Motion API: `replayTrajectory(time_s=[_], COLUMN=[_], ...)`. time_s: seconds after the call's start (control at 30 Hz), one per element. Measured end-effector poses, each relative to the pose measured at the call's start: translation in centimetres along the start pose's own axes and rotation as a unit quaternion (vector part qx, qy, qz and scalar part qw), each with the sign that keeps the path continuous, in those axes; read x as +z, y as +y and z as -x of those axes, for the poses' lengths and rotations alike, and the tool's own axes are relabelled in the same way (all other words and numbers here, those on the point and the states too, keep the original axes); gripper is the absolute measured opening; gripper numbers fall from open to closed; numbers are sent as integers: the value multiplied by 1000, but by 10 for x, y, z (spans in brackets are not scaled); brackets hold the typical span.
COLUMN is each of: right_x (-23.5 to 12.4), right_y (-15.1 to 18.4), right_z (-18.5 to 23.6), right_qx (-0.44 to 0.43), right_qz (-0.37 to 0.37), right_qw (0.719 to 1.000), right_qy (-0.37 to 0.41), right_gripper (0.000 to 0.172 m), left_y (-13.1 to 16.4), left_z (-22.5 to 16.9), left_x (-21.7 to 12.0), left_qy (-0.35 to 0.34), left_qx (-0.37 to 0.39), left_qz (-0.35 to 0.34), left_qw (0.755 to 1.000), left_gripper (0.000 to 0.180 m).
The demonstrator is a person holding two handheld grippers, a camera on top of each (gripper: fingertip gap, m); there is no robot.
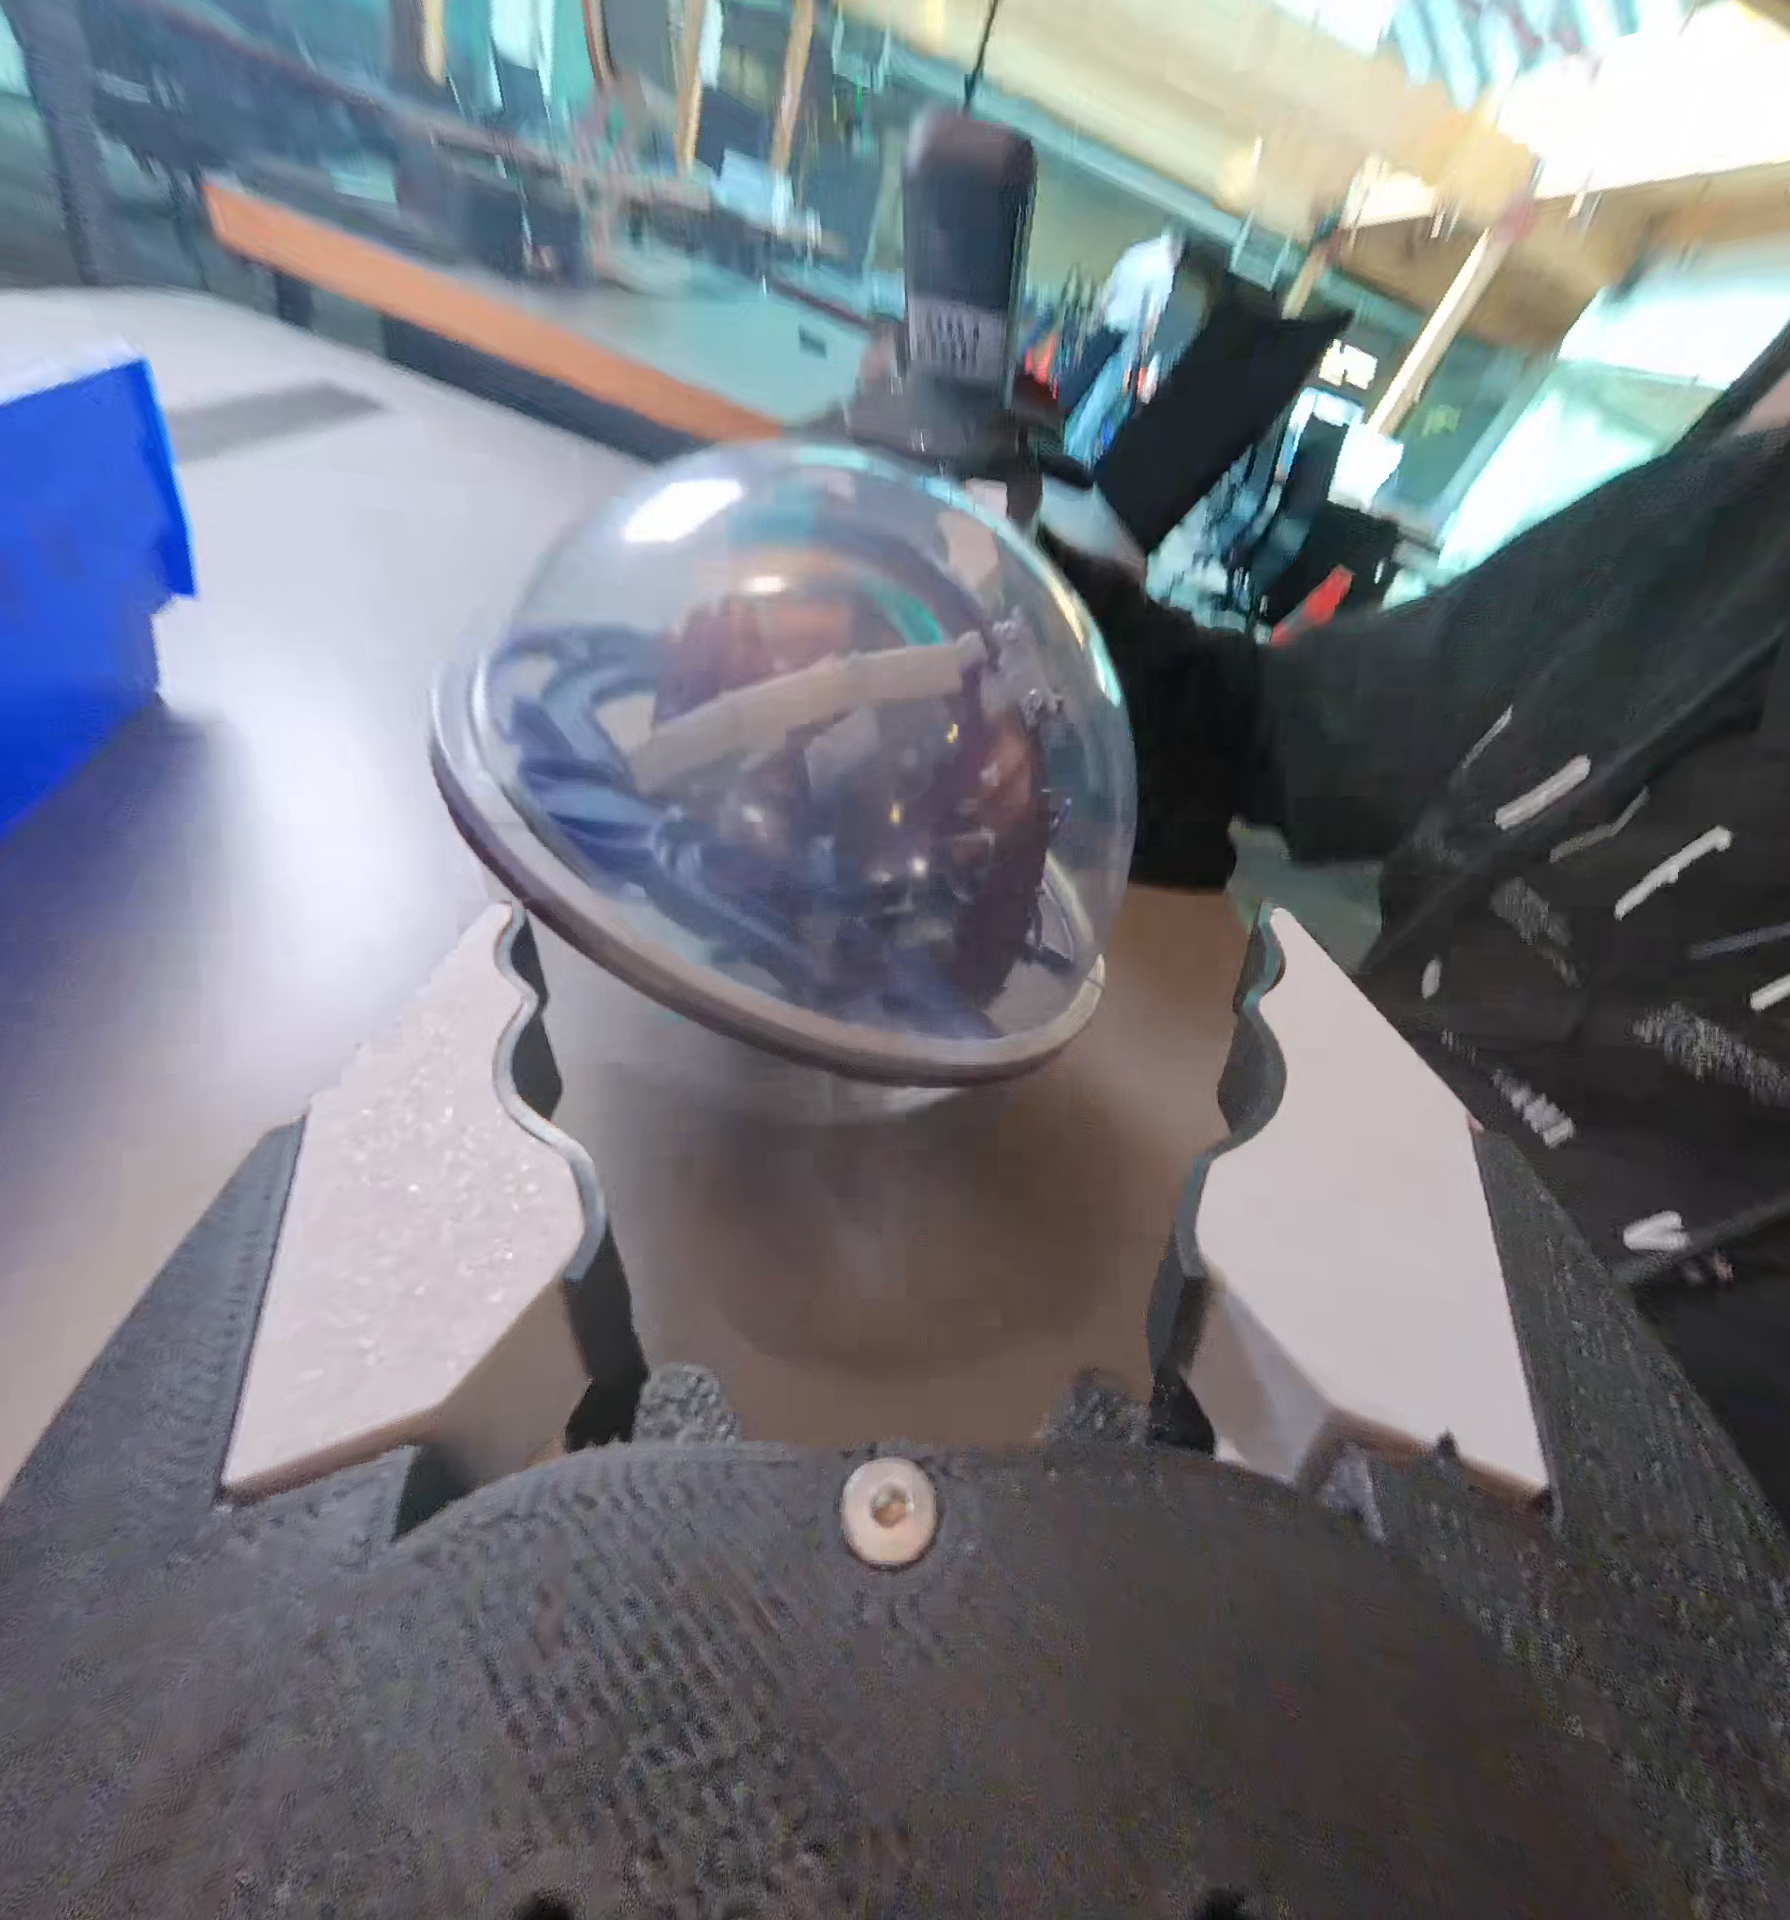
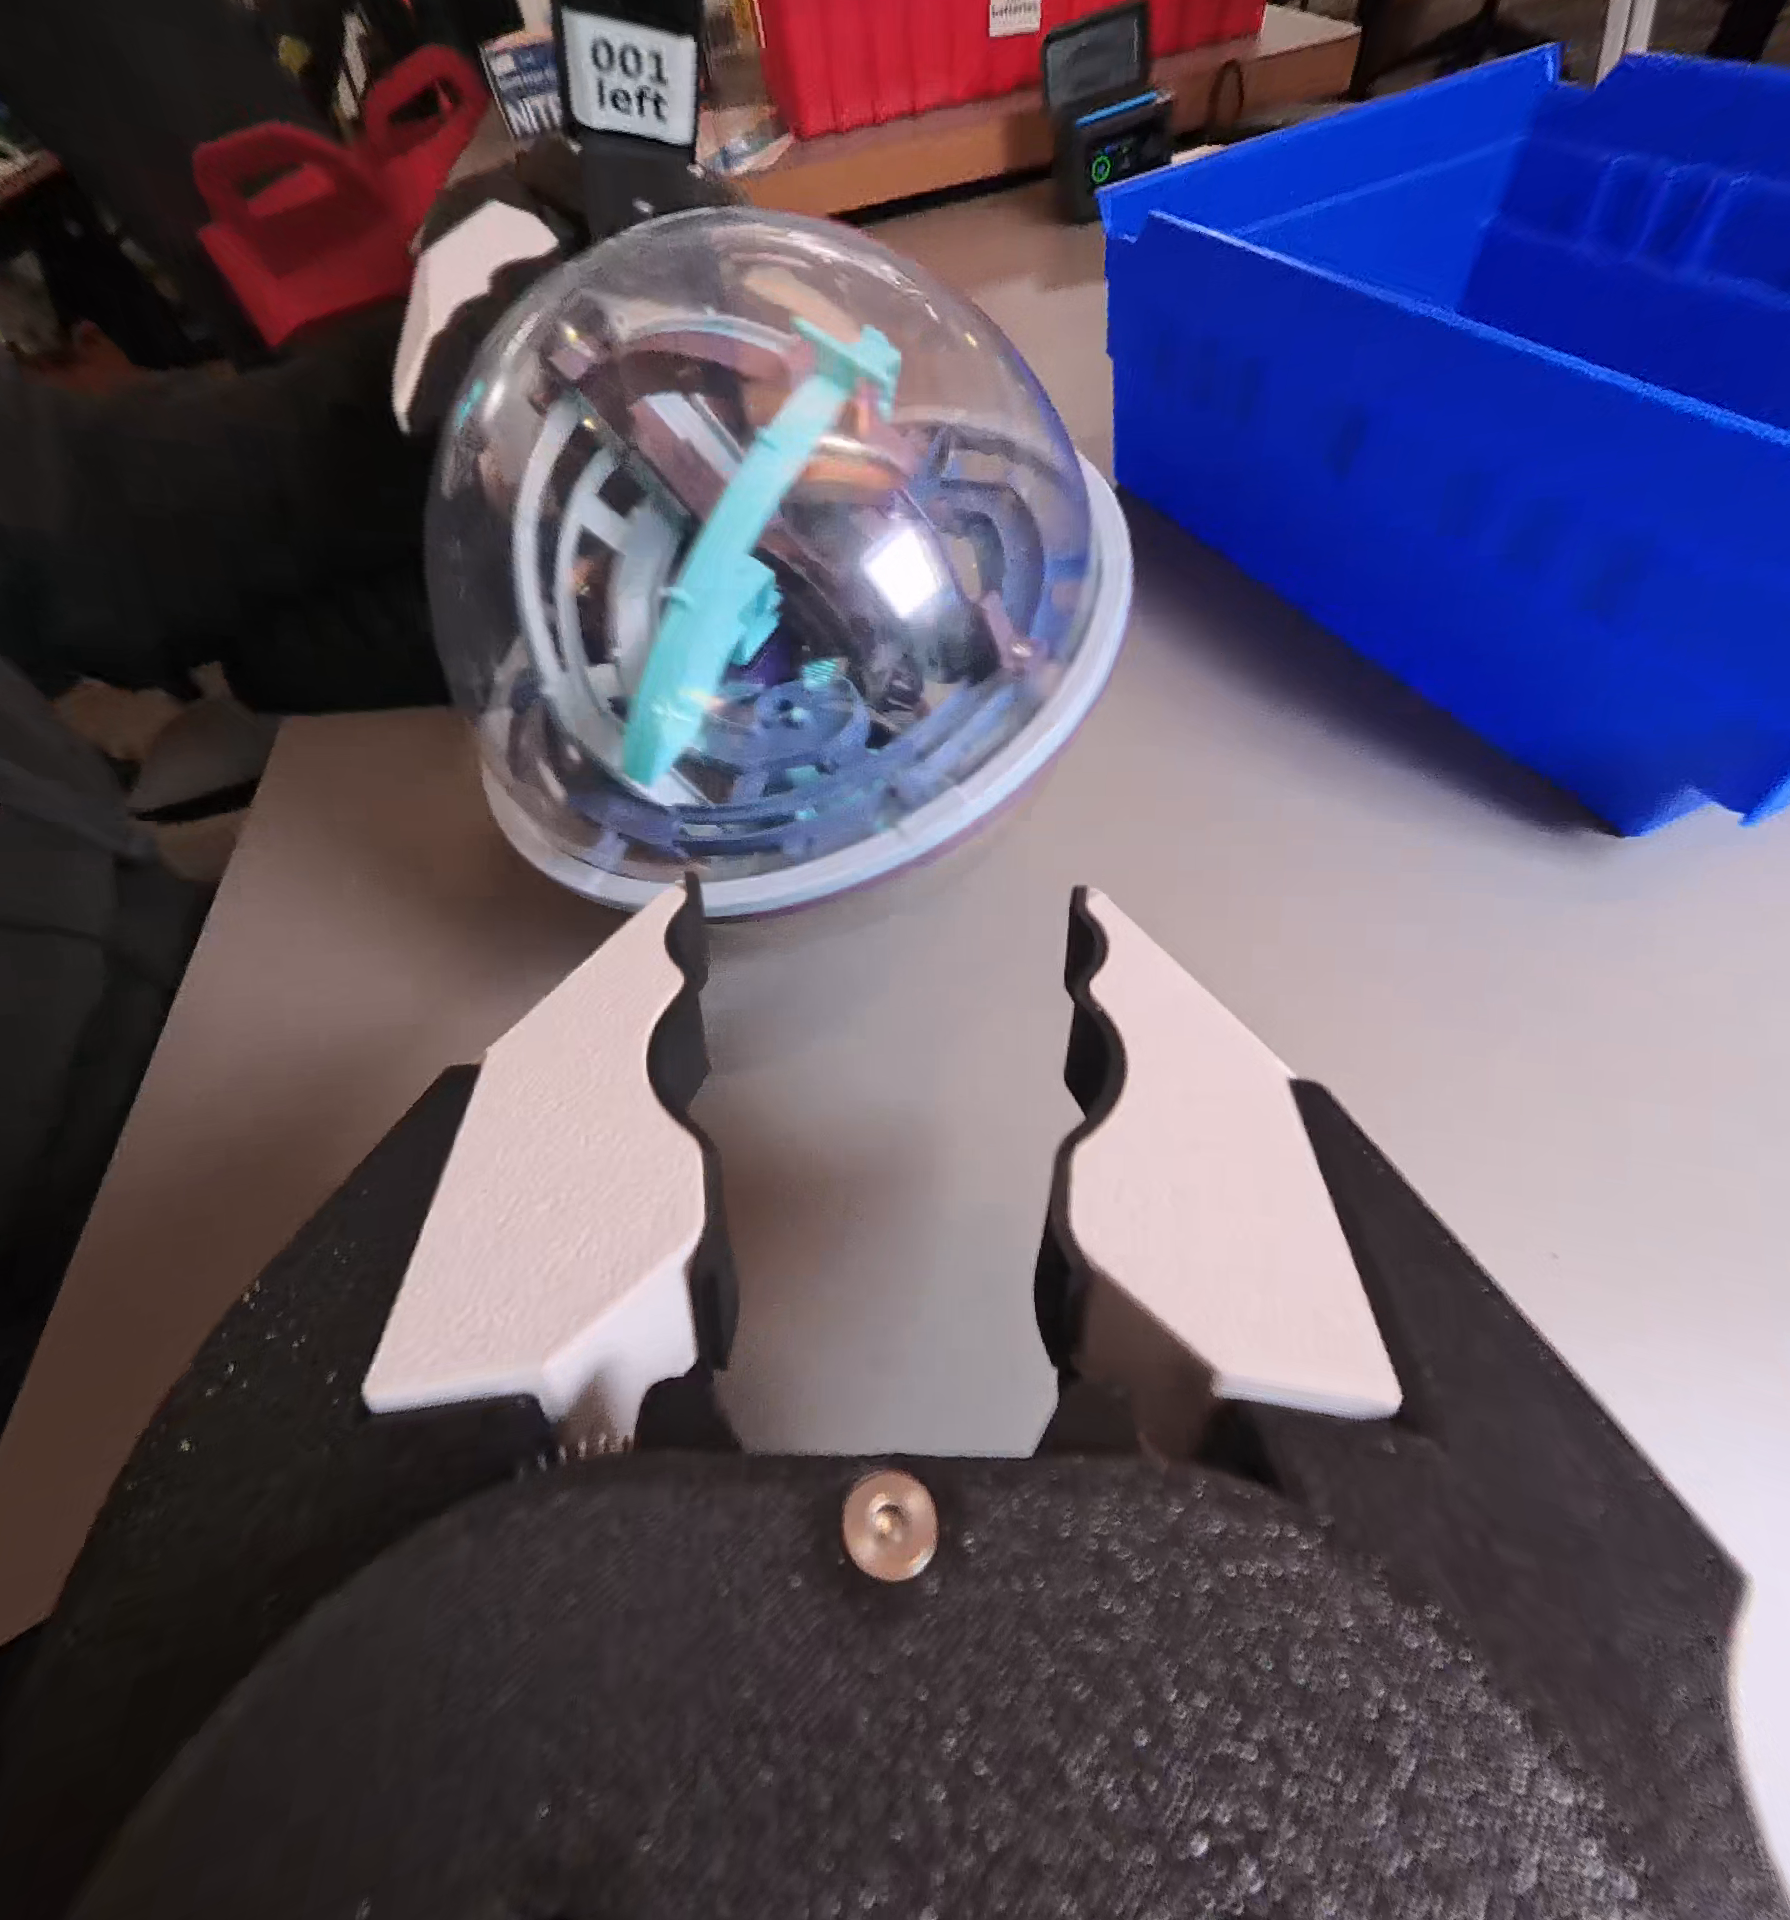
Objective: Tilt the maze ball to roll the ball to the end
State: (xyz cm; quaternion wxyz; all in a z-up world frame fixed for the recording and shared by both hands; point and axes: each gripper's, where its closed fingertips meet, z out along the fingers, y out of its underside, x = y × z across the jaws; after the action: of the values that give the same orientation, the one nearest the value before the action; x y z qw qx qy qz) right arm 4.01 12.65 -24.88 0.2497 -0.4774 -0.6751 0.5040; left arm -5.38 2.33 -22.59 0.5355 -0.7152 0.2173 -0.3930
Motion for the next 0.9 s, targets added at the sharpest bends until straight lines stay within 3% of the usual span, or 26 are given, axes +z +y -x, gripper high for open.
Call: replayTrajectory(time_s=[0.07, 0.2, 0.37, 0.53, 0.57, 0.7, 0.77, 0.83, 0.9], right_x=[2, 19, 21, 13, 9, -2, 2, 6, 7], right_y=[-1, 8, 7, 12, 15, 22, 26, 28, 28], right_z=[5, 10, 10, 13, 9, 14, 16, 28, 38], right_qx=[16, -2, -18, -77, -87, -58, -42, -10, 7], right_qz=[-3, 26, 15, 23, 29, 51, 62, 61, 57], right_qw=[1000, 1000, 1000, 997, 996, 996, 996, 994, 991], right_qy=[-16, 0, -1, -11, -4, -35, -45, -87, -123], right_gripper=[69, 88, 91, 90, 88, 84, 82, 74, 62], left_y=[-7, 2, 9, 16, 16, 6, 1, 2, 8], left_z=[9, 11, 7, -13, -18, 9, 11, 7, 6], left_x=[3, 17, 16, 4, -1, -11, -7, 2, 6], left_qy=[-13, -49, -72, -13, 8, -24, -6, 22, 25], left_qx=[-7, 31, 45, 33, 24, -65, -120, -155, -163], left_qz=[-22, 4, 20, 37, 40, -11, -35, -35, -19], left_qw=[1000, 998, 996, 999, 999, 998, 992, 987, 986], left_gripper=[129, 128, 124, 108, 98, 102, 99, 76, 72])
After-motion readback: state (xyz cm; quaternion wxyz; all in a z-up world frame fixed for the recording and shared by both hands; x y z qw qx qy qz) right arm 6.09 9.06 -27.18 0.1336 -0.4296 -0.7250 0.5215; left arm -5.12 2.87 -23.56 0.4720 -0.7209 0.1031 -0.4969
